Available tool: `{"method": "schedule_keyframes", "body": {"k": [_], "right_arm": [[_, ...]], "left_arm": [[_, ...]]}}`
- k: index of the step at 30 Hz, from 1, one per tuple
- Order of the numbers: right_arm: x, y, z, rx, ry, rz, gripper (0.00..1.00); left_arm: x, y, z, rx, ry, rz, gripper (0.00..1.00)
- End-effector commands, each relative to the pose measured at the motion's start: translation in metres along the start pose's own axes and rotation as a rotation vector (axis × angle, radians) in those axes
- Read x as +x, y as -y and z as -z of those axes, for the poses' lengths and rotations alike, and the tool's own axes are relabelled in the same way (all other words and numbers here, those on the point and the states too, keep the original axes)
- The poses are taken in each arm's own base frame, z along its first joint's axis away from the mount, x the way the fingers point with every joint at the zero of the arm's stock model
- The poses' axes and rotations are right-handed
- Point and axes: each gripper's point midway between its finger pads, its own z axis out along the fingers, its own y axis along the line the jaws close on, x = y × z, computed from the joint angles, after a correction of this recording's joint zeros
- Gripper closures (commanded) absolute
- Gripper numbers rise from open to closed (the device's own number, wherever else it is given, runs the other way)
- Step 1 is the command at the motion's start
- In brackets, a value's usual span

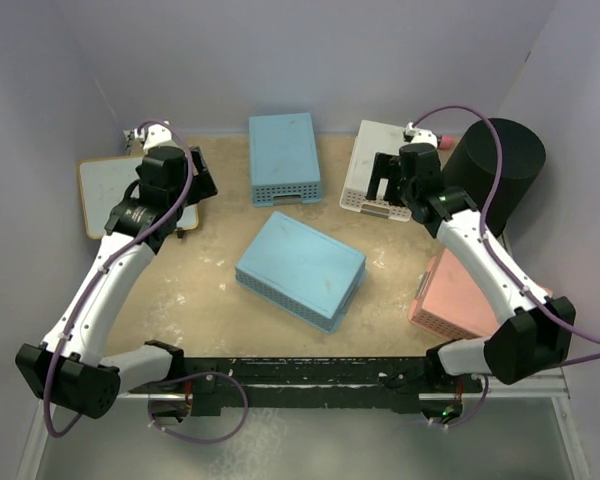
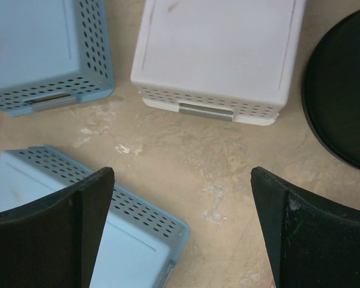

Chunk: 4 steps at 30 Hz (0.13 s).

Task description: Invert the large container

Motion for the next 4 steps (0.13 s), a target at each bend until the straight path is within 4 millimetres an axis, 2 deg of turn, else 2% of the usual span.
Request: {"method": "schedule_keyframes", "body": {"k": [1, 4], "right_arm": [[-0.0191, 0.0071, 0.0063, 0.063, 0.047, -0.054, 0.03], [-0.0215, 0.0066, 0.0064, 0.064, 0.052, -0.060, 0.03]], "left_arm": [[-0.0195, -0.0028, 0.0006, -0.024, 0.086, 0.054, 0.25], [-0.0212, -0.0025, 0.0005, -0.019, 0.105, 0.070, 0.26]]}}
